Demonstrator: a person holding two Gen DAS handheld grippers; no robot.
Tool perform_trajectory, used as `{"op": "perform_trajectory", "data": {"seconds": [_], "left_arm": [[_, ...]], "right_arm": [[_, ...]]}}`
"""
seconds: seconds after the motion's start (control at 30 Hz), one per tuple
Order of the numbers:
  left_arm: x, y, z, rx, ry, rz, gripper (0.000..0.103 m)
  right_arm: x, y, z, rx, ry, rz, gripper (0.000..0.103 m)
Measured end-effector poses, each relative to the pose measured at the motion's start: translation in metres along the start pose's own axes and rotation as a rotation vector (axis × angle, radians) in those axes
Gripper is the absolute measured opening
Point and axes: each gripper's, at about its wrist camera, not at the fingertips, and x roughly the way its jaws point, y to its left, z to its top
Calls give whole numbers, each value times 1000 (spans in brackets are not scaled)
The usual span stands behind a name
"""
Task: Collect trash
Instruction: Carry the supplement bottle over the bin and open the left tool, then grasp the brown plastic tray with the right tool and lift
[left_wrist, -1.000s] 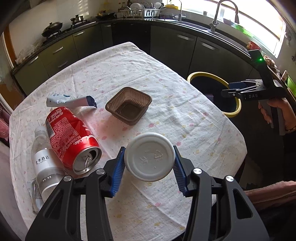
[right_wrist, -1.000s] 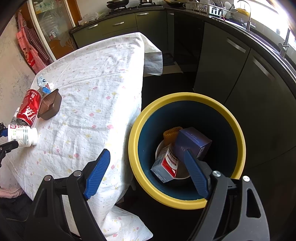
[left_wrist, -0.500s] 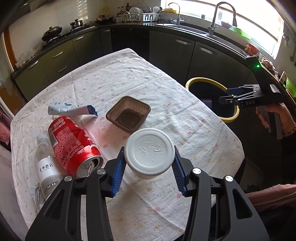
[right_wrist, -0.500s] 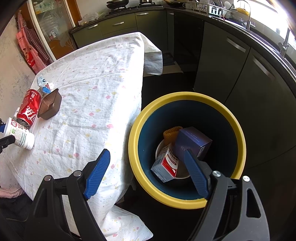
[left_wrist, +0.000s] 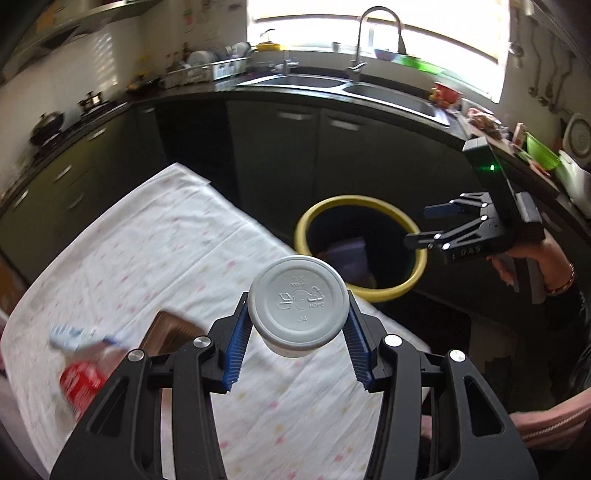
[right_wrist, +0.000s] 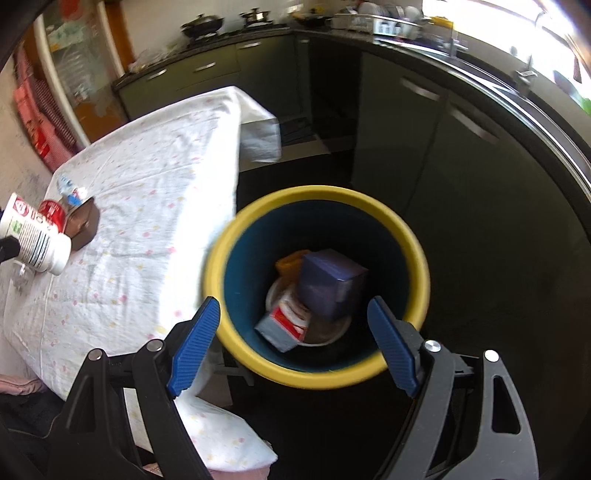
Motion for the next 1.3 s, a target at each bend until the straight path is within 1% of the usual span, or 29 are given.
{"op": "perform_trajectory", "data": {"seconds": [0.13,0.23,0.3,0.37,0.47,0.5,0.53,0.57,0.6,0.7,0.77,0.8,0.83,0.97,1.0,1.07,1.1,1.13,1.17,1.2,1.3], "left_arm": [[31,-29,38,61,-8,-78,48],[62,-47,62,78,5,-118,48],[85,-57,75,69,26,-148,48],[105,-67,85,68,35,-164,48],[131,-76,93,63,44,-162,48],[135,-77,94,58,43,-157,50],[137,-77,95,52,41,-149,54],[136,-76,95,40,33,-143,56],[132,-74,95,31,24,-141,58],[107,-61,88,-1,-3,-127,59],[83,-48,77,-27,-26,-125,63],[71,-41,71,-38,-37,-117,66],[56,-34,63,-48,-50,-100,68],[13,-11,29,-66,-80,-39,68],[3,-4,19,-80,-85,-25,68],[-14,11,-3,-112,-91,-3,71],[-21,18,-14,-128,-89,15,76],[-27,24,-23,-139,-87,31,77],[-34,33,-36,-157,-85,57,78],[-40,40,-46,-173,-83,85,78],[-56,61,-75,-218,-83,151,85]], "right_arm": [[-10,-27,-10,54,-13,-24,78],[-13,-43,-18,88,-13,-41,78],[-14,-51,-22,106,-11,-48,78],[-13,-58,-26,124,-7,-53,78],[-11,-64,-28,142,-6,-52,79],[-11,-65,-28,150,-8,-50,80],[-11,-66,-29,152,-9,-47,80],[-11,-66,-28,151,-9,-45,80],[-12,-65,-28,146,-10,-45,80],[-13,-61,-28,138,-15,-41,80],[-14,-57,-28,132,-18,-36,80],[-14,-53,-27,127,-19,-29,80],[-13,-49,-27,121,-18,-24,80],[-5,-23,-21,76,-4,0,80],[-3,-14,-17,61,-4,8,80],[2,10,-7,27,-10,34,80],[4,19,-3,12,-14,46,80],[7,35,4,-14,-18,67,80],[9,44,9,-29,-19,78,80],[12,62,17,-59,-23,100,80],[21,111,39,-142,-33,157,80]]}}
